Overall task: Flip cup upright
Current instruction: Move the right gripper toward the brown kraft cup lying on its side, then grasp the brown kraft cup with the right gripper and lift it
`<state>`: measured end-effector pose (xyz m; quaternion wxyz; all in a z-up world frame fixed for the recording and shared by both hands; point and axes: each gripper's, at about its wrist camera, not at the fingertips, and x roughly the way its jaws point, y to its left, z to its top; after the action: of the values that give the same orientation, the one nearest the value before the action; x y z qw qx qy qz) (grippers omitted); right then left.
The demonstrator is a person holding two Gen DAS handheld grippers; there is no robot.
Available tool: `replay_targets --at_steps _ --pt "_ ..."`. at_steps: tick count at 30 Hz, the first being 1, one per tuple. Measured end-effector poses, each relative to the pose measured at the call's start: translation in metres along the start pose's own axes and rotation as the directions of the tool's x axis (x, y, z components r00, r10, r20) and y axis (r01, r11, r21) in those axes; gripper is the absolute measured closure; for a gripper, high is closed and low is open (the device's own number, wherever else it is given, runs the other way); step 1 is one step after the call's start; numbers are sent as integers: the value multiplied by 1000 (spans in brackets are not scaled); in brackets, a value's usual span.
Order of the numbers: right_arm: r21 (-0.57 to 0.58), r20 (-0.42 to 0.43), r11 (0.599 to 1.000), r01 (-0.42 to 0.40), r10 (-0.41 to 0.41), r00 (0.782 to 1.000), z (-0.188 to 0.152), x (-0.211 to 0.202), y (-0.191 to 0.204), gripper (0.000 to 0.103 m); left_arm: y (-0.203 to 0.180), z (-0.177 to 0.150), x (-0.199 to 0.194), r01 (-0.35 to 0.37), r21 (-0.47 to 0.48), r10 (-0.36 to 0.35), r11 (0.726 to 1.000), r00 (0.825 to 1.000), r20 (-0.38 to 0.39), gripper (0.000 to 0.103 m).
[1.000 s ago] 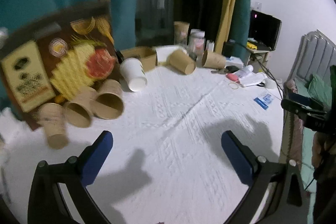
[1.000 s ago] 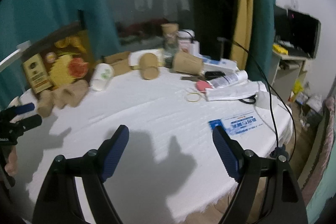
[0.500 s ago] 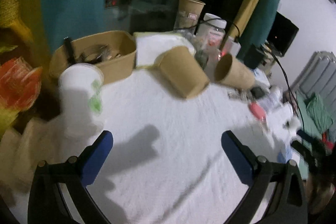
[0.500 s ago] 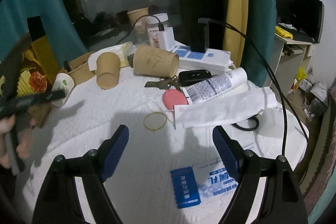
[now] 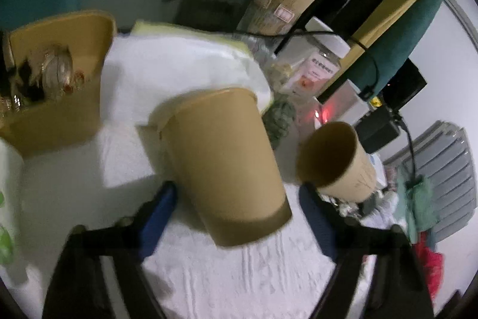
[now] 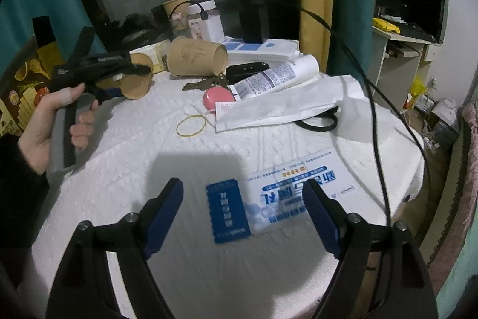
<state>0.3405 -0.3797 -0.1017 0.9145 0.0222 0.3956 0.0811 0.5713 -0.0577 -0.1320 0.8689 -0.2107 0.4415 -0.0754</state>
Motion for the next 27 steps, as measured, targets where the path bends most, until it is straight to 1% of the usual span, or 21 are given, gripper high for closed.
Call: replay_targets --at_steps 2,4,5,9,11,16,21,24,27 --pt "-7 9 1000 5 -5 1000 -2 -7 0 23 1 3 -1 4 -8 -4 1000 1000 -11 39" --pt "-2 14 1000 5 -5 1000 -3 -13 0 23 1 2 -5 18 -18 -18 1000 999 -31 40" --pt "3 17 1000 4 -4 1000 -3 -15 0 23 0 0 -8 12 -13 -13 1000 999 -31 41" --pt "26 32 1000 -13 12 999 -10 -29 3 23 -4 -13 -31 5 22 -4 1000 1000 -26 41" --pt "27 38 999 -20 19 999 -13 -35 8 23 -5 -25 -51 9 32 -9 999 1000 -18 41" --pt "25 52 999 -48 46 998 -29 -62 22 23 -12 -72 -113 47 96 -44 994 999 -25 41" --pt "8 63 998 -68 68 996 -48 -91 38 23 -16 -122 -172 60 141 -57 988 998 -27 41" --pt "8 64 996 -93 93 994 -65 -108 52 23 -19 -154 -203 65 162 -62 985 998 -26 41" --pt "32 52 990 -137 136 989 -86 -119 64 23 -19 -194 -227 85 146 -83 986 996 -19 41"
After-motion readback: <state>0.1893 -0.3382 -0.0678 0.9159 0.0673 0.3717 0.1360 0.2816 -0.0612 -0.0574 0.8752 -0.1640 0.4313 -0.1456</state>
